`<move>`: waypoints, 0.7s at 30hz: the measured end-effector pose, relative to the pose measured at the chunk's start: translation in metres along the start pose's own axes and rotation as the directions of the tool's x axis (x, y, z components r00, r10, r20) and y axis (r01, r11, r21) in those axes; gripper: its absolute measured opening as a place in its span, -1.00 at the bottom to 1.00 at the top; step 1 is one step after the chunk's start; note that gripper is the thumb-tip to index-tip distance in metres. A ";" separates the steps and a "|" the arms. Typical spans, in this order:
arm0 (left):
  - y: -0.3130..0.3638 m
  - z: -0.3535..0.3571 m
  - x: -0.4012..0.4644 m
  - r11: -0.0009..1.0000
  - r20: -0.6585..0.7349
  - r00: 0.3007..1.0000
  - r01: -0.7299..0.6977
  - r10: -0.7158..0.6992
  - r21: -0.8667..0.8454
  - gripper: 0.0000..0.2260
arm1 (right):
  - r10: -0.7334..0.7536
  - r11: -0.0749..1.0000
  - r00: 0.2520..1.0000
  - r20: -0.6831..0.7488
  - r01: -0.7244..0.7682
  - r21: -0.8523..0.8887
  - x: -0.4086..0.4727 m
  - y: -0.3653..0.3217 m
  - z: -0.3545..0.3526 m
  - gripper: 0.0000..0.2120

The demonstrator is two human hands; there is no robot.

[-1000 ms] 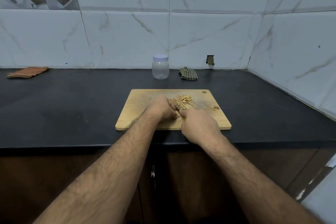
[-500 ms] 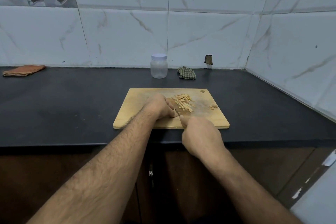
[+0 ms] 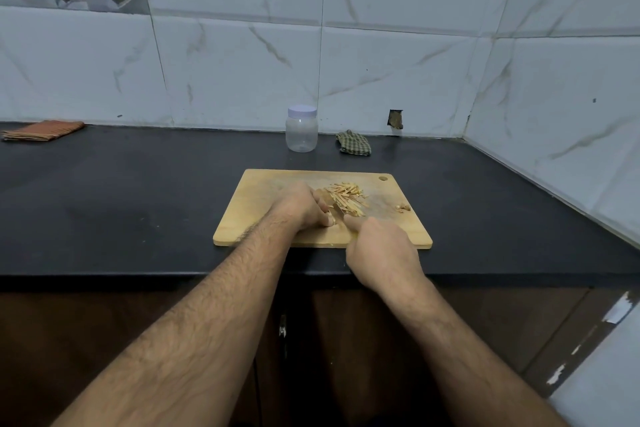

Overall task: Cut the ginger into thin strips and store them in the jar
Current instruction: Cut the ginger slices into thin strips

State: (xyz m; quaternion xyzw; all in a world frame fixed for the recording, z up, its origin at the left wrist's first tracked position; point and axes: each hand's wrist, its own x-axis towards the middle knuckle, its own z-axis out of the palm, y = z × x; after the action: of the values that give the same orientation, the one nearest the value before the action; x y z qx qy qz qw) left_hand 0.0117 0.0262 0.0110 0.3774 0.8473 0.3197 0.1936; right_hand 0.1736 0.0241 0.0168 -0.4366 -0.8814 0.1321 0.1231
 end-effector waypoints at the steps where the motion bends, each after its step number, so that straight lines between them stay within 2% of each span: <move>1: 0.000 0.001 0.000 1.000 -0.002 1.000 -0.002 0.002 0.002 -0.80 | -0.006 1.000 1.000 -0.005 0.006 0.014 0.002 0.000 0.000 -0.48; 10: -0.002 0.004 0.002 0.999 -0.028 1.000 -0.016 0.015 -0.033 -0.77 | -0.019 0.999 0.999 0.026 0.018 0.037 0.012 -0.005 0.003 -0.51; 21: 0.000 0.003 0.002 1.000 -0.032 0.999 -0.019 0.019 -0.010 -0.83 | -0.014 0.999 0.998 0.059 0.012 0.036 0.018 -0.006 0.002 -0.47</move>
State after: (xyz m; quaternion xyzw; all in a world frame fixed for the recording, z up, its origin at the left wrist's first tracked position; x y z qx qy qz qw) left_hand 0.0124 0.0290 0.0084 0.3791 0.8450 0.3321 0.1788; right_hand 0.1577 0.0346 0.0187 -0.4244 -0.8850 0.1599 0.1055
